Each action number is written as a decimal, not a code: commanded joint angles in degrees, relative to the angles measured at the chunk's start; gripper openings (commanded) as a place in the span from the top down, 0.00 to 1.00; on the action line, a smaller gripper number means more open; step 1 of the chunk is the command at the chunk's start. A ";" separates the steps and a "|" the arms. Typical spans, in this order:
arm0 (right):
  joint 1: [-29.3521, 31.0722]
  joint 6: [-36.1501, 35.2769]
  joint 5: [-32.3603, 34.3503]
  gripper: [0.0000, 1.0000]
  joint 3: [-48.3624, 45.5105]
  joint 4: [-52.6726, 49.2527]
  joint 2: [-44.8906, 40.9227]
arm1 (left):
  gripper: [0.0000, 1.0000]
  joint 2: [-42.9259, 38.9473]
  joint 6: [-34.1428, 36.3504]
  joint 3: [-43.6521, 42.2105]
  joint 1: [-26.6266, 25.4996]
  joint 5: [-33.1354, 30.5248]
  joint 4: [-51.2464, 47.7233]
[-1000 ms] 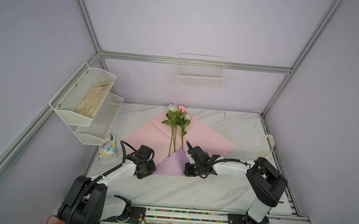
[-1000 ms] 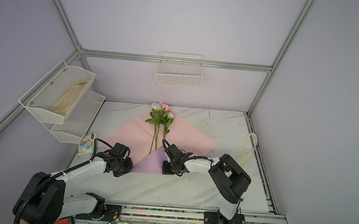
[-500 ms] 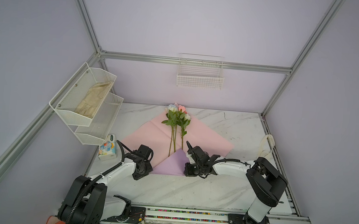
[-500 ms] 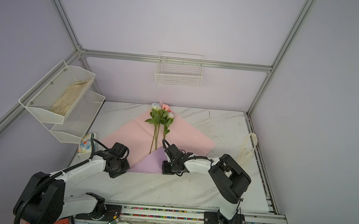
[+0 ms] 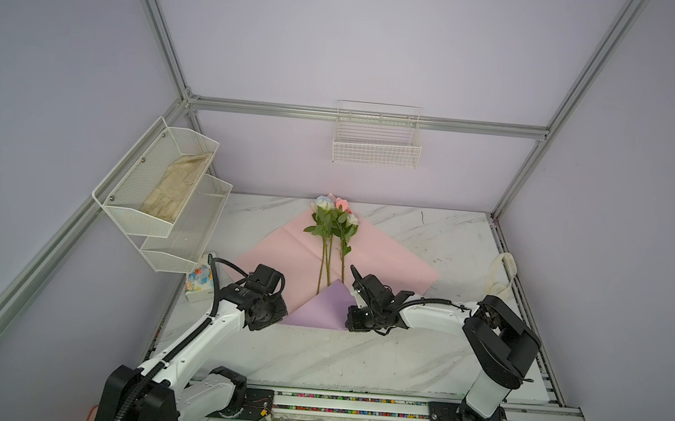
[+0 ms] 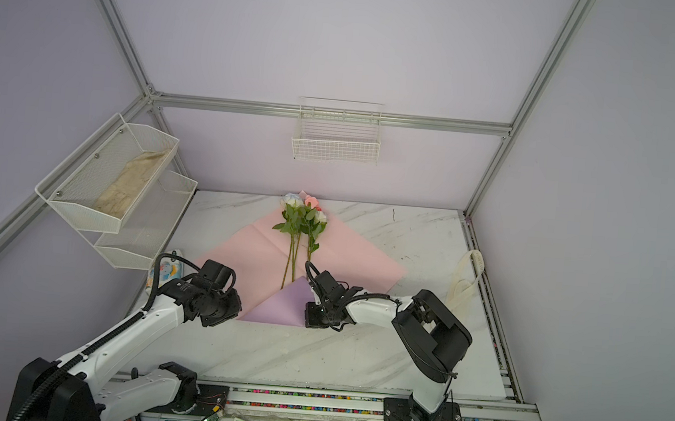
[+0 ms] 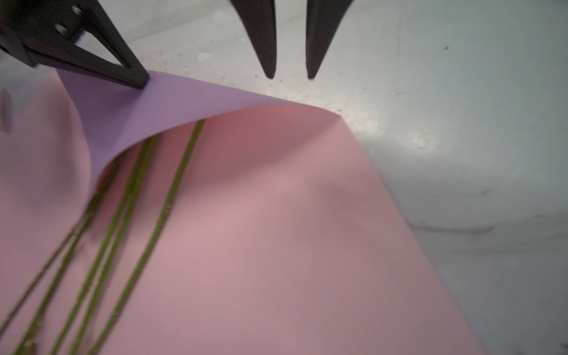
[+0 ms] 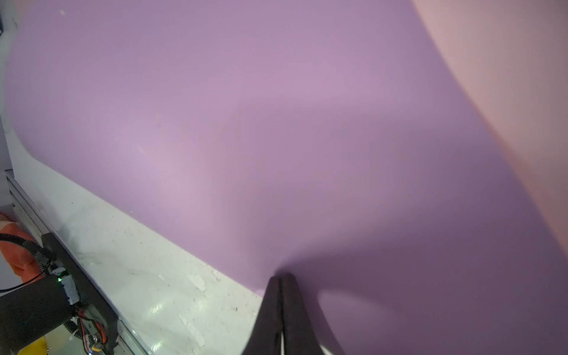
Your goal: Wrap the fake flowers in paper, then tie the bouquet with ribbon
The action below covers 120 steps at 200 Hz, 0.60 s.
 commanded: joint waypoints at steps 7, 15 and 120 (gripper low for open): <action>0.08 0.78 2.58 0.92 -0.05 -4.93 1.56 | 0.77 5.37 4.66 5.92 -6.27 11.79 11.39; 0.01 0.83 2.49 0.92 -0.06 -4.92 1.53 | 0.77 8.13 4.64 6.62 -8.02 13.63 13.39; 0.09 0.78 1.78 0.91 1.39 -6.22 0.29 | 0.79 26.31 4.56 6.54 -14.51 14.81 23.50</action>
